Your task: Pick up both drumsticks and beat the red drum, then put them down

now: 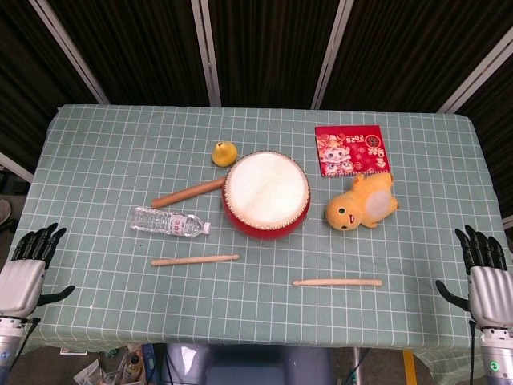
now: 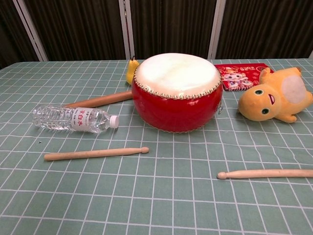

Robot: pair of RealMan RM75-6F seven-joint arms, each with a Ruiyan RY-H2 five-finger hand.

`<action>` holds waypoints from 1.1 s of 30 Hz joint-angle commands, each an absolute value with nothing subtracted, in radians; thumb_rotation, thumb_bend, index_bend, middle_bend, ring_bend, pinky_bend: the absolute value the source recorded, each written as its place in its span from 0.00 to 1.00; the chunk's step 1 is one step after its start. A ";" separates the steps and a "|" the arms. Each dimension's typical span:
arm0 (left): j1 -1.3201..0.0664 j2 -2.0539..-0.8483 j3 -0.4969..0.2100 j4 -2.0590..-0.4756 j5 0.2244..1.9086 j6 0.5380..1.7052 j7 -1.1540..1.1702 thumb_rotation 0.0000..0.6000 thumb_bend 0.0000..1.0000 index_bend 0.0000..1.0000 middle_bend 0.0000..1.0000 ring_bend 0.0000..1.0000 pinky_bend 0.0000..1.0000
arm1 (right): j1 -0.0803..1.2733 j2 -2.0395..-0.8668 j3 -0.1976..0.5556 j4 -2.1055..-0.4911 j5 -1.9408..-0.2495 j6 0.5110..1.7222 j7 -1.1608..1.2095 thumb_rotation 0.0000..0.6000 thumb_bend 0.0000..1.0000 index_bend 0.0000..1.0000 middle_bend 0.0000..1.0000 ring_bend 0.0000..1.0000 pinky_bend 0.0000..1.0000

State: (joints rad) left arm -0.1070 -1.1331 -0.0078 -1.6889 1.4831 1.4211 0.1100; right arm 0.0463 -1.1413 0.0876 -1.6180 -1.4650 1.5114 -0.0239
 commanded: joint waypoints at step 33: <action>-0.486 -1.515 -0.199 -1.723 0.803 1.142 0.683 1.00 0.26 0.47 1.00 1.00 1.00 | 0.048 -1.124 0.081 -1.627 -1.461 1.488 -0.004 1.00 0.25 0.00 0.00 0.00 0.00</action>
State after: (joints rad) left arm -0.4622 -1.4868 -0.1954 -1.7325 0.8328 1.1457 0.6595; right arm 0.0478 -1.1245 0.0807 -1.6274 -1.4607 1.4885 -0.0039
